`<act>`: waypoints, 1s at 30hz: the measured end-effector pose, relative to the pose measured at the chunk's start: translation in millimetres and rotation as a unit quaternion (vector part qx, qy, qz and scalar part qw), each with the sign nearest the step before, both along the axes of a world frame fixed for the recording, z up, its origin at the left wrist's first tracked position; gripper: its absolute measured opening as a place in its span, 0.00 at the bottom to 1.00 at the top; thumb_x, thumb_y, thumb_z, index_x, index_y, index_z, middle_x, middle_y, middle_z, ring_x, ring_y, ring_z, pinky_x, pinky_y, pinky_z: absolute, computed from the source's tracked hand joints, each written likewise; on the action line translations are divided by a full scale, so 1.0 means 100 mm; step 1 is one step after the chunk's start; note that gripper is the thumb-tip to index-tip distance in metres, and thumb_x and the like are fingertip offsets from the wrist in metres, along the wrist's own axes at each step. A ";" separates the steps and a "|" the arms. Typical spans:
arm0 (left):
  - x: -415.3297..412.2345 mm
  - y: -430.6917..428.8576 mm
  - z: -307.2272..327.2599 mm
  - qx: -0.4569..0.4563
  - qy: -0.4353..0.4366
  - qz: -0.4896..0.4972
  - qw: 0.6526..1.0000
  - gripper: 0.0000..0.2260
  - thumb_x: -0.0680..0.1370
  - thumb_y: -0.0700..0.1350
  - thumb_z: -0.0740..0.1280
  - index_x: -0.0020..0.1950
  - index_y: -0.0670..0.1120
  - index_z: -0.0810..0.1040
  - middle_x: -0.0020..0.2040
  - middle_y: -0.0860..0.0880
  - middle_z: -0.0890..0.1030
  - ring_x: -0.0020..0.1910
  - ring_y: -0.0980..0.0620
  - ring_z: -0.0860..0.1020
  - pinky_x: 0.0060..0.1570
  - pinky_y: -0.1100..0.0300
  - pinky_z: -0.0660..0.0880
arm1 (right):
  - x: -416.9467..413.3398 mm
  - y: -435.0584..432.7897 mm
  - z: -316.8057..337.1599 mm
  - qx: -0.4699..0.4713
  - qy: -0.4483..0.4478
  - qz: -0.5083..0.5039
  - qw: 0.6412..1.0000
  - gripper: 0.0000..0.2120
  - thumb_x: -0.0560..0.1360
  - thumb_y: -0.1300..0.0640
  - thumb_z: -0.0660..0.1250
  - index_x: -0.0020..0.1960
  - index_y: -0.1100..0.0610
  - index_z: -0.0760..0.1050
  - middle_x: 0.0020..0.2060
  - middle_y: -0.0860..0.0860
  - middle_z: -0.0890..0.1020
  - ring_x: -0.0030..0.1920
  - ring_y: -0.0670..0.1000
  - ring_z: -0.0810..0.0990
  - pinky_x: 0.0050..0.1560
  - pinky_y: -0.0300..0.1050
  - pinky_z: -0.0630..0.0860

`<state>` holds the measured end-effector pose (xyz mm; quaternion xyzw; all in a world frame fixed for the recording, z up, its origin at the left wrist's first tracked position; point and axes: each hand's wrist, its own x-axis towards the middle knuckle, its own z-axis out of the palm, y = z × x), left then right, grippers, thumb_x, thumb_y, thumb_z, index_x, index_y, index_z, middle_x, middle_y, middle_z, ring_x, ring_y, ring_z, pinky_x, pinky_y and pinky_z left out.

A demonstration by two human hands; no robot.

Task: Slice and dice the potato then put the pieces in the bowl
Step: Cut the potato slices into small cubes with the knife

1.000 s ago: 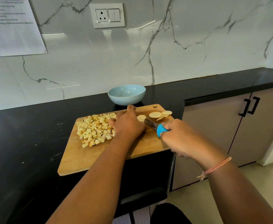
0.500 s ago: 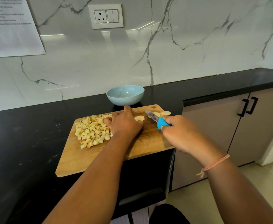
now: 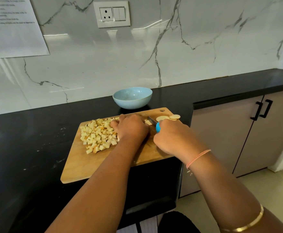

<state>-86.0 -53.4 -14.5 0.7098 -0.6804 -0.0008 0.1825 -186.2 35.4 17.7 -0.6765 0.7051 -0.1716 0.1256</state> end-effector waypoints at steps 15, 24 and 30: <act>-0.02 0.07 -0.02 -0.030 -0.012 -0.009 0.999 0.09 0.77 0.49 0.60 0.41 0.50 0.77 0.47 0.50 0.78 0.62 0.48 0.68 0.66 0.45 0.58 | -0.11 0.48 0.10 0.018 -0.022 0.006 1.000 0.18 0.79 0.57 0.56 0.67 0.54 0.69 0.37 0.46 0.69 0.44 0.49 0.74 0.50 0.45 0.76; 0.00 0.08 -0.03 -0.038 0.020 0.007 0.999 0.09 0.76 0.49 0.60 0.40 0.51 0.78 0.41 0.53 0.72 0.61 0.48 0.69 0.59 0.49 0.60 | 0.10 -0.01 -0.04 -0.014 -0.012 0.002 1.000 0.15 0.79 0.54 0.56 0.65 0.53 0.71 0.41 0.48 0.74 0.48 0.51 0.77 0.53 0.47 0.77; -0.02 0.05 -0.03 -0.027 0.013 0.009 1.000 0.10 0.77 0.50 0.60 0.42 0.50 0.79 0.48 0.49 0.79 0.63 0.47 0.68 0.63 0.46 0.60 | 0.00 0.24 -0.07 -0.001 0.009 0.029 1.000 0.19 0.80 0.55 0.56 0.70 0.53 0.65 0.38 0.46 0.70 0.46 0.49 0.76 0.50 0.46 0.76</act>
